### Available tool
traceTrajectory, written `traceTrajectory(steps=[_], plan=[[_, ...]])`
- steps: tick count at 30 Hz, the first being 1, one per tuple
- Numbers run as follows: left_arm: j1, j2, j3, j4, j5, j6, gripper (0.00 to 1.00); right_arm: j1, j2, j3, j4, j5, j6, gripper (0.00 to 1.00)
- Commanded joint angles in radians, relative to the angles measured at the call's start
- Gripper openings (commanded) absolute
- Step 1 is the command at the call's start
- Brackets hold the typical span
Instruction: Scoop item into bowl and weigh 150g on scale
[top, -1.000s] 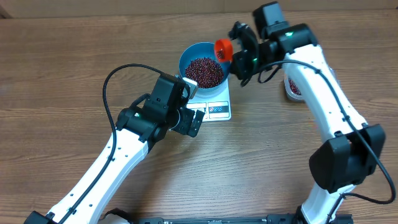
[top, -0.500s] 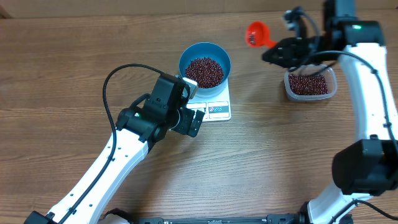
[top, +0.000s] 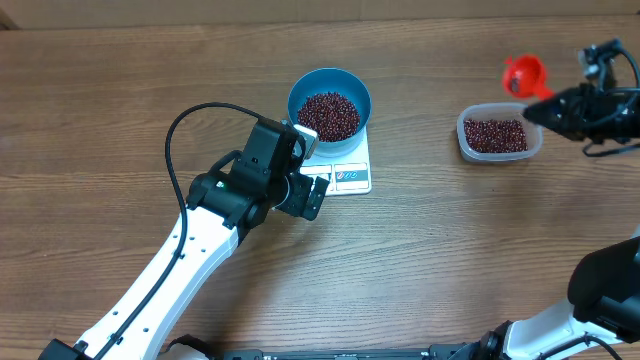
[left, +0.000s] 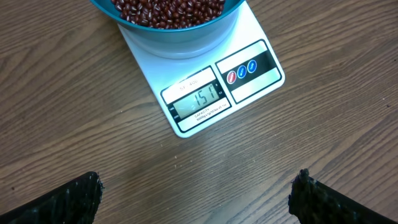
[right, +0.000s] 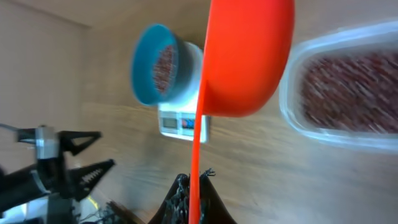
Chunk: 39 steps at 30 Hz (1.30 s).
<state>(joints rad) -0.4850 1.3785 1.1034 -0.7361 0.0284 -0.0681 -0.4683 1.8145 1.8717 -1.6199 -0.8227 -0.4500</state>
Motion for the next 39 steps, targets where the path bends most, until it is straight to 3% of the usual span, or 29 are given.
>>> traceTrajectory(steps=[1,4,10,14,28,39], plan=[[-0.007,0.002,-0.003,0.001,-0.003,0.024,1.0,0.015,-0.036,0.007,0.005,0.176,0.032,0.04],[-0.007,0.002,-0.003,0.001,-0.003,0.024,1.0,0.046,-0.036,-0.033,0.06,0.339,0.163,0.04],[-0.007,0.002,-0.003,0.001,-0.003,0.024,1.0,0.139,-0.036,-0.127,0.159,0.496,0.277,0.04],[-0.007,0.002,-0.003,0.001,-0.003,0.024,1.0,0.22,-0.036,-0.174,0.205,0.701,0.385,0.04],[-0.007,0.002,-0.003,0.001,-0.003,0.023,1.0,0.465,-0.036,-0.179,0.238,1.245,0.557,0.04],[-0.007,0.002,-0.003,0.001,-0.003,0.023,1.0,0.495,-0.036,-0.17,0.217,1.231,0.539,0.04]])
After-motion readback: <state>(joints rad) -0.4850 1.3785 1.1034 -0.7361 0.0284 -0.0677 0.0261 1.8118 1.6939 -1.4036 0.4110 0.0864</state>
